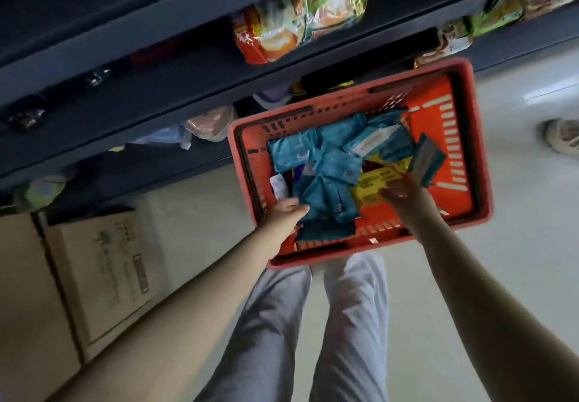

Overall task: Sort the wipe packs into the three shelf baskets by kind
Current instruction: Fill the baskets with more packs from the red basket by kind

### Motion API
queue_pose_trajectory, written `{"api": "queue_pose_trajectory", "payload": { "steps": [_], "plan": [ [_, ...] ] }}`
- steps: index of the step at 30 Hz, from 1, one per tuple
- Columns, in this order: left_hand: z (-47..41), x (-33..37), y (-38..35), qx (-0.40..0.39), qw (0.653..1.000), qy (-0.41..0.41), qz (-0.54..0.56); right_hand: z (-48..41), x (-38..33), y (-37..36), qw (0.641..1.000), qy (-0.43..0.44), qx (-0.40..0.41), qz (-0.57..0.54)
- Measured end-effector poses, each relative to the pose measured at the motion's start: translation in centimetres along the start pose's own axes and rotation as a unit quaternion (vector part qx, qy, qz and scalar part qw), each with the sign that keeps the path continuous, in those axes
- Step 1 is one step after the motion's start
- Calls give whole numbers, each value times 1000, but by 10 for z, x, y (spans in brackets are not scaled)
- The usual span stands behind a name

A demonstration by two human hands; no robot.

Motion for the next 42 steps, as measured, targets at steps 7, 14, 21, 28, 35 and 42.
{"api": "queue_pose_trajectory", "payload": {
  "steps": [7, 14, 21, 28, 35, 42],
  "plan": [
    [-67, -15, -12, 77, 996, 7, 48, -70, 2, -51, 997, -7, -76, -27],
    [-86, -26, -32, 60, 993, 18, 104, -96, 11, -81, 983, -84, -85, -140],
    [-90, -36, -31, 64, 983, 18, 173, -100, 7, -91, 974, -134, -78, -168],
    [-56, -11, -11, 101, 976, -94, 166, -57, -15, -58, 921, -58, -30, -384],
    [68, 62, 23, 95, 947, -170, 257, 69, -78, 62, 859, 59, 13, -509],
    [266, 155, 39, 36, 886, -244, 392, 220, -162, 193, 839, 154, 50, -519]
  ]
}}
Point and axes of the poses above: each hand's wrist, its own z-axis away from the middle knuckle, its own y-axis out of the back of the hand, x = y × z, the point moved 7 cm from there along -z, towards the middle knuckle, and after that the axes turned 7 degrees about z, right-handed, at the moved point
